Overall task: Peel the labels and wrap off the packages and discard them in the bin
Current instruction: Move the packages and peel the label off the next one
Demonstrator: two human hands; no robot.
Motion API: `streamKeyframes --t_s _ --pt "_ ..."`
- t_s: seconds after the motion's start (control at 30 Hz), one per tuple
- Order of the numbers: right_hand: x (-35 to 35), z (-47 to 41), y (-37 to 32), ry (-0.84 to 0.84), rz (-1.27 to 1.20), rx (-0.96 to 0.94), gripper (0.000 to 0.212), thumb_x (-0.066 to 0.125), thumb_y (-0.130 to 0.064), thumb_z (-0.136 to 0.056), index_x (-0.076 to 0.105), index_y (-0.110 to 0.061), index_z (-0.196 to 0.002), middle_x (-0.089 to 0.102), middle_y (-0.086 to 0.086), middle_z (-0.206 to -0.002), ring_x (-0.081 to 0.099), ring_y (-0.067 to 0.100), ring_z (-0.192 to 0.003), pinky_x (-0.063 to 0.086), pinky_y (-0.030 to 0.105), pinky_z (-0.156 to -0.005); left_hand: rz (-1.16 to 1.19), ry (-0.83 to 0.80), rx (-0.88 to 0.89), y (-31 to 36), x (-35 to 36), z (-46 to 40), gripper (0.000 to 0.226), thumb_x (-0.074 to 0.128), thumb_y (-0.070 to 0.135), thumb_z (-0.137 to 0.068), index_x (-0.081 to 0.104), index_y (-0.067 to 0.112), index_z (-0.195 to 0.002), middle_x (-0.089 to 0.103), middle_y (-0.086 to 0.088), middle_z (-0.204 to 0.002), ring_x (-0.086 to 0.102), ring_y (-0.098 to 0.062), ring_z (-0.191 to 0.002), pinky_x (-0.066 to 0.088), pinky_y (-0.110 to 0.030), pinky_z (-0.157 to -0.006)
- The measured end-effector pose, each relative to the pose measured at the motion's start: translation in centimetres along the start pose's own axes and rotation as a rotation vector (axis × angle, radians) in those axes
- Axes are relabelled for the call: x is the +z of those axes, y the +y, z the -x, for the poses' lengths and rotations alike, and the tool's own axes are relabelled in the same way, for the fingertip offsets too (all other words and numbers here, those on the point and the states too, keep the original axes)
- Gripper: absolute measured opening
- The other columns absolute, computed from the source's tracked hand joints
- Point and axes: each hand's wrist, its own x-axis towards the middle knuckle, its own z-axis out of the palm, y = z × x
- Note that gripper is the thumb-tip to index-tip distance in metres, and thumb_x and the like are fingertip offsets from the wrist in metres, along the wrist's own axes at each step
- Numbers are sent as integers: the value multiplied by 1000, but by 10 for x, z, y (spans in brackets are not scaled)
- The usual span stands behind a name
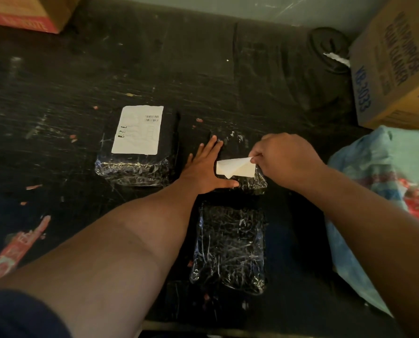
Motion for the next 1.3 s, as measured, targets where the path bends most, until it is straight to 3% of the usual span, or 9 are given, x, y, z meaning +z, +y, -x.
streamKeyframes --t_s 0.27,0.73,0.87,1.03,1.2,1.3 --pt "-3 14 1 -18 -20 11 24 51 -31 -99 67 -32 -117 63 -7 -115 58 11 -98 45 28 -77 -28 -12 -23 2 -1 -1 137 77 79 -64 -9 37 -162 -25 22 -165 -15 -19 -156 -4 -55 -124" --pt "-14 40 -13 -22 41 60 24 56 -32 -97 65 -31 -118 62 -5 -110 59 13 -92 49 29 -75 -116 -21 -8 4 -3 -5 135 83 64 -73 -15 31 -161 -28 12 -166 -18 -21 -155 -3 -53 -126" --pt "-43 39 -9 172 14 119 21 52 -31 -98 67 -28 -113 62 -2 -105 55 13 -85 44 30 -71 -91 -50 0 9 -8 2 140 83 65 -69 -16 28 -161 -28 9 -167 -20 -19 -155 -2 -52 -126" --pt "-74 42 8 143 52 139 29 50 -24 -101 68 -27 -122 67 0 -117 61 19 -102 36 26 -77 -164 -44 -11 20 -9 4 138 75 76 -70 -14 26 -162 -29 5 -167 -20 -18 -155 2 -52 -126" --pt "-72 48 12 198 103 188 35 50 -29 -101 59 -26 -134 65 5 -126 60 25 -112 46 35 -87 -233 -61 -13 28 -7 11 129 67 73 -80 -15 17 -162 -27 -4 -167 -17 -24 -156 7 -49 -127" --pt "-74 53 20 191 25 247 36 56 -29 -98 57 -27 -134 66 6 -123 62 24 -109 46 33 -82 -261 -69 -13 35 -10 14 123 64 73 -84 -11 14 -162 -23 -8 -168 -14 -27 -156 8 -49 -127"
